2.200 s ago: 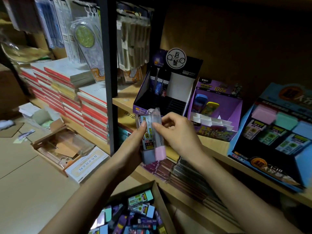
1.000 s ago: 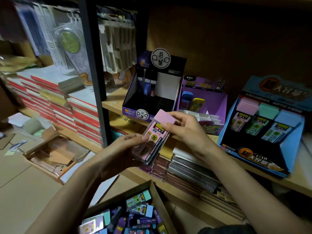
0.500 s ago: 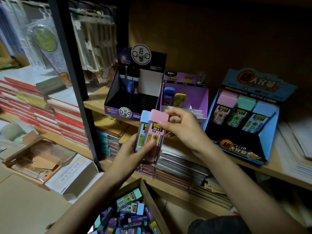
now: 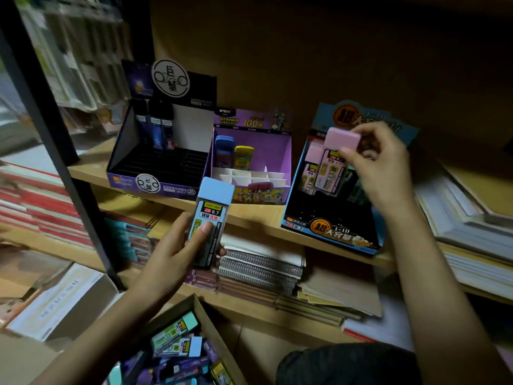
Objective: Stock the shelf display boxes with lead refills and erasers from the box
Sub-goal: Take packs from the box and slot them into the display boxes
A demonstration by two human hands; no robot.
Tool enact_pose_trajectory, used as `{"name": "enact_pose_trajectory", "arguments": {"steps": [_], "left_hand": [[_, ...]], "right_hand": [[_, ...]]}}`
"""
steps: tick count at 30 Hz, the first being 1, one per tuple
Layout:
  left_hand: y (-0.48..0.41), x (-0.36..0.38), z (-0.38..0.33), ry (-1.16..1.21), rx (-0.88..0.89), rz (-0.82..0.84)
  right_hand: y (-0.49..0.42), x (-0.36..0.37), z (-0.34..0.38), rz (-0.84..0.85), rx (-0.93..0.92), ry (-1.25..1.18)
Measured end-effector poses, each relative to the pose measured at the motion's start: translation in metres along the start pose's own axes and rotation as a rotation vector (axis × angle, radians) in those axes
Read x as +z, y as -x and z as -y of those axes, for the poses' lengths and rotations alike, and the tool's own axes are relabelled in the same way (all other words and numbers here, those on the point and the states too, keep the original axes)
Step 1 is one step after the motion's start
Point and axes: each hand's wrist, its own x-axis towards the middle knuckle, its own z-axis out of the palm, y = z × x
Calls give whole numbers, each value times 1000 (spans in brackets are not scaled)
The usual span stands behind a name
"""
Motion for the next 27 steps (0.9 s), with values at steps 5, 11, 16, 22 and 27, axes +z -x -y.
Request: {"name": "enact_pose_trajectory", "arguments": {"steps": [5, 11, 16, 22, 27], "left_hand": [[-2, -2, 6, 20, -18, -25], [-2, -4, 4, 32, -22, -31], [-2, -3, 4, 31, -21, -27], [0, 4, 3, 25, -18, -28], [4, 18, -5, 5, -1, 16]], "right_hand": [[4, 13, -16, 120, -37, 61], [3, 29, -23, 99, 36, -47], [7, 40, -34, 25, 71, 12], [10, 45, -36, -111, -107, 399], [16, 36, -18, -93, -46, 441]]}}
